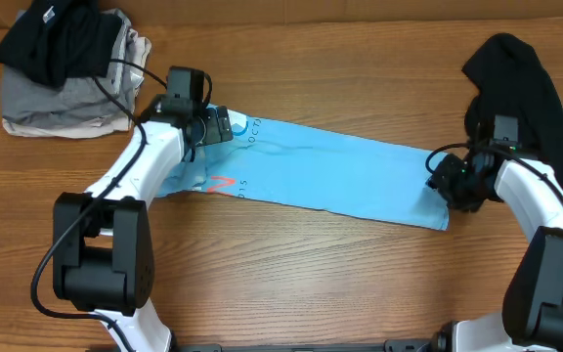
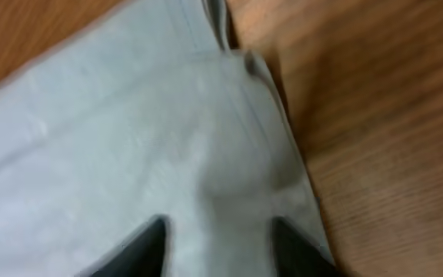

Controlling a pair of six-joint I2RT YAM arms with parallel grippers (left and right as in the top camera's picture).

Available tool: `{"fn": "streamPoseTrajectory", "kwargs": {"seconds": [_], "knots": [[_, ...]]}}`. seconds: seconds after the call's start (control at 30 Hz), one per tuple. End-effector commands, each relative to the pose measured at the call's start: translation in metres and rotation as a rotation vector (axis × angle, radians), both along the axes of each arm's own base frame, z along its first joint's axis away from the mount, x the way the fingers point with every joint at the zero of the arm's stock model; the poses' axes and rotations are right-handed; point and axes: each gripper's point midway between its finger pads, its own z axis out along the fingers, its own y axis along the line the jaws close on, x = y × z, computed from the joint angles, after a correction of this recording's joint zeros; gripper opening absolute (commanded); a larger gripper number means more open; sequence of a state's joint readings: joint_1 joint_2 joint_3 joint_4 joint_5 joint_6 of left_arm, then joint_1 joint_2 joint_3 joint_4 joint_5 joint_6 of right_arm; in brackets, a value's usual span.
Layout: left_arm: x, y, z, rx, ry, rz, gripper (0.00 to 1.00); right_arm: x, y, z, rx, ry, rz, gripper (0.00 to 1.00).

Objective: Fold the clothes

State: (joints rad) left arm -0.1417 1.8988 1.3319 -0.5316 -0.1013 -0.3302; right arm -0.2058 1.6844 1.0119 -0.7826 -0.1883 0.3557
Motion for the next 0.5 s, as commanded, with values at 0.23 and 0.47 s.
{"fn": "streamPoseTrajectory", "kwargs": {"seconds": [0.23,0.47], "knots": [[0.008,0.017,0.093,0.037,0.037,-0.051,1.0,-0.011,-0.01,-0.005,-0.016,0.023,0.164,1.0],[0.009,0.017,0.106,0.048,0.03,-0.081,1.0,-0.017,-0.007,-0.032,-0.01,0.052,0.168,0.94]]}}
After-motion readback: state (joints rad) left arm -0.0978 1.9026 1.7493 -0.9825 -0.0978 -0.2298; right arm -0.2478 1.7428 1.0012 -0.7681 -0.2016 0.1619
